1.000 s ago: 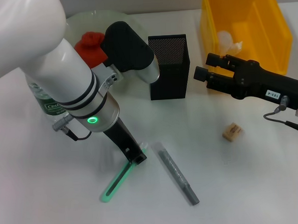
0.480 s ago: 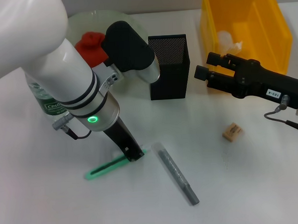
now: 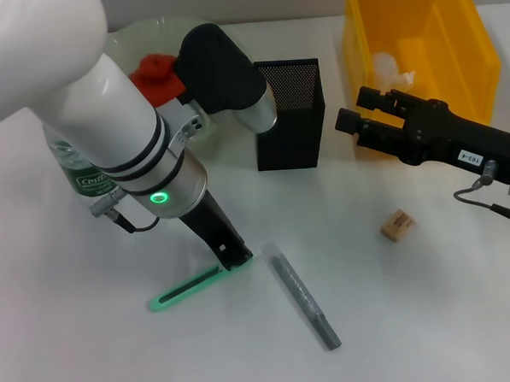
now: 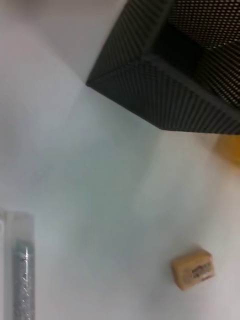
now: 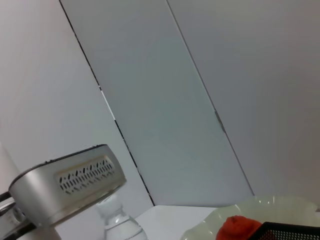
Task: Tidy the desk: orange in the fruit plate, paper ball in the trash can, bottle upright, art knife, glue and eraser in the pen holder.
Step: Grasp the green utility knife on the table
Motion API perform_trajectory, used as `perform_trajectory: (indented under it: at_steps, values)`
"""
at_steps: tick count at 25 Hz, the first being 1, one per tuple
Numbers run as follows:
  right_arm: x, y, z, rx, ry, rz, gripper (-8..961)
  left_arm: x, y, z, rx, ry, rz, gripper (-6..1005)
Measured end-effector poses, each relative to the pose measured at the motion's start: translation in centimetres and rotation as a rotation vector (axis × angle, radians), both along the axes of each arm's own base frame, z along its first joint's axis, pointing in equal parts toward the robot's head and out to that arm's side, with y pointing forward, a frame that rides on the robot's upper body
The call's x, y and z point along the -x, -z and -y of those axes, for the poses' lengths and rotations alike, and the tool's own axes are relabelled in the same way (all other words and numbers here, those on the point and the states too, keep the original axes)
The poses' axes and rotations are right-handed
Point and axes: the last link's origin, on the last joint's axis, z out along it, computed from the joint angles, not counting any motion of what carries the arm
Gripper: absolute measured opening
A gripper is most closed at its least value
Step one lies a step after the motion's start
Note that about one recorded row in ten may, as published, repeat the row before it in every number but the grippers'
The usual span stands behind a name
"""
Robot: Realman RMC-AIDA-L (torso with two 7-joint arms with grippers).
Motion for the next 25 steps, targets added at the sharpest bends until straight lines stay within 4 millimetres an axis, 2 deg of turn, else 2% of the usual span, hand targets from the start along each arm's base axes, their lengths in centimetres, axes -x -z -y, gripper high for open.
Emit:
perform_trajectory:
  at_steps: [3, 16, 21, 25]
  values:
    - [-0.03, -0.05, -0.02, -0.003, 0.002, -0.001, 729, 0.18, -0.03, 0.00, -0.001, 0.001, -0.010, 167]
    - [0.06, -0.08, -0.10, -0.004, 0.000, -0.003, 727, 0.35, 0.31, 0.45, 0.036, 0.045, -0.061, 285]
    - [0.07, -0.08, -0.12, -0.004, -0.001, -0.003, 727, 0.27, 0.34, 0.40, 0.034, 0.051, -0.058, 496]
    - [0.07, -0.09, -0.12, -0.005, 0.000, -0.003, 727, 0.33, 0.41, 0.30, 0.028, 0.054, -0.054, 489]
